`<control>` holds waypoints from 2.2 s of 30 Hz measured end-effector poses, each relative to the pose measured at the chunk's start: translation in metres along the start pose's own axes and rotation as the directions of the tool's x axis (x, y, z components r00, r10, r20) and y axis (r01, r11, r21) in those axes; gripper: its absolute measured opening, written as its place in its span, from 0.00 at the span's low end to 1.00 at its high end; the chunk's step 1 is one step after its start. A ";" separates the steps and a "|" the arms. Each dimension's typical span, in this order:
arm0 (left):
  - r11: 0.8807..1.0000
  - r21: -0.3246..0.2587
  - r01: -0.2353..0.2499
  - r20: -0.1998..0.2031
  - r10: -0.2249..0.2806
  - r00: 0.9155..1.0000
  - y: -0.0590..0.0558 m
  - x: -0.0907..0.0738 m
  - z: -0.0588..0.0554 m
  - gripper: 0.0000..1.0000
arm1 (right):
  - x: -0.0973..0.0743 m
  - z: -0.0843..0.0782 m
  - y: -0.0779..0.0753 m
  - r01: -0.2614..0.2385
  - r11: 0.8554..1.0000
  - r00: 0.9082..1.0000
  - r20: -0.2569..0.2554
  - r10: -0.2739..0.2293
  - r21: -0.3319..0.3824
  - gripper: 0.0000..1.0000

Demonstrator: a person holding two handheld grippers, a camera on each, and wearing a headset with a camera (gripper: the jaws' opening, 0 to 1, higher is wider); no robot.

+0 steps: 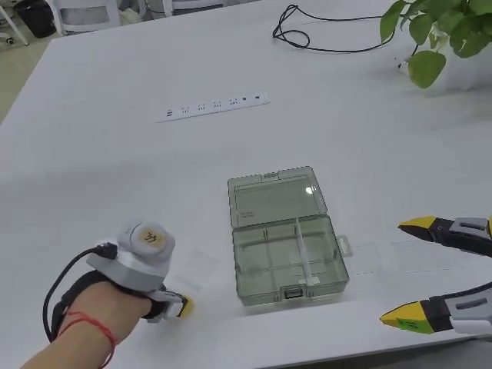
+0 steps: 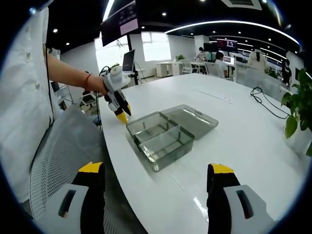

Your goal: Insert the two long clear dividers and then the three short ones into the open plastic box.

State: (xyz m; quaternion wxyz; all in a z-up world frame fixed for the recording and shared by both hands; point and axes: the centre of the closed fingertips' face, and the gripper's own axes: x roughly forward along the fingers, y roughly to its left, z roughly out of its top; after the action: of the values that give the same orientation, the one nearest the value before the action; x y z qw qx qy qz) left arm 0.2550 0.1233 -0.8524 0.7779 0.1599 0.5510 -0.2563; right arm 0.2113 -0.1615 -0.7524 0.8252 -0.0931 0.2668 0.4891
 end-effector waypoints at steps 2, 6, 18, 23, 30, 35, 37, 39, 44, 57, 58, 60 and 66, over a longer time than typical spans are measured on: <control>1.000 -0.003 0.004 0.005 -0.004 1.000 -0.001 0.000 0.000 0.31 | 0.000 0.000 0.000 0.000 1.000 1.000 0.000 0.000 0.002 0.87; 0.999 -0.030 0.018 0.022 -0.018 1.000 -0.003 -0.001 0.001 0.30 | 0.001 0.001 0.000 0.001 1.000 1.000 -0.005 -0.001 0.003 0.87; 0.984 -0.151 0.090 0.120 -0.072 0.990 -0.008 -0.012 0.003 0.30 | 0.004 0.009 0.003 0.004 1.000 1.000 -0.014 -0.004 0.007 0.86; 0.969 -0.206 0.138 0.199 -0.096 0.975 -0.015 -0.025 0.011 0.30 | 0.006 0.020 0.004 0.010 1.000 1.000 -0.004 -0.010 0.014 0.84; 0.938 -0.257 0.234 0.335 -0.140 0.932 -0.027 -0.045 0.034 0.30 | 0.012 0.045 0.007 0.012 0.998 1.000 0.010 -0.013 0.069 0.78; 0.922 -0.256 0.290 0.406 -0.170 0.898 -0.041 -0.059 0.049 0.30 | 0.017 0.069 0.010 0.011 0.995 0.999 0.046 -0.015 0.099 0.75; 0.914 -0.251 0.318 0.440 -0.185 0.879 -0.046 -0.064 0.058 0.30 | 0.019 0.080 0.012 0.013 0.994 0.998 0.065 -0.020 0.104 0.73; 0.906 -0.244 0.345 0.470 -0.200 0.860 -0.052 -0.071 0.065 0.30 | 0.022 0.089 0.014 0.009 0.992 0.997 0.074 -0.019 0.122 0.70; 0.891 -0.222 0.397 0.525 -0.233 0.818 -0.066 -0.084 0.080 0.30 | 0.032 0.112 0.017 0.011 0.979 0.991 0.125 -0.038 0.205 0.61; 0.864 -0.124 0.487 0.606 -0.323 0.727 -0.106 -0.098 0.106 0.30 | 0.064 0.123 0.023 0.044 0.918 0.989 0.115 -0.096 0.395 0.30; 0.864 -0.119 0.490 0.606 -0.327 0.725 -0.109 -0.099 0.107 0.30 | 0.066 0.122 0.024 0.046 0.914 0.989 0.110 -0.099 0.403 0.28; 0.866 -0.102 0.490 0.606 -0.337 0.721 -0.114 -0.100 0.109 0.30 | 0.071 0.120 0.026 0.041 0.902 0.990 0.107 -0.096 0.431 0.25; 0.870 -0.064 0.488 0.600 -0.357 0.716 -0.122 -0.101 0.113 0.30 | 0.081 0.118 0.028 0.037 0.882 0.991 0.094 -0.091 0.469 0.18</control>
State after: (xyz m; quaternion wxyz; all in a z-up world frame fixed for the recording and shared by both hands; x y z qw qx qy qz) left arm 0.2456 -0.0142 -0.7152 0.8388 -0.1414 0.3390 -0.4019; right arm 0.2591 -0.0367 -0.6933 0.8528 0.1272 0.3261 0.3875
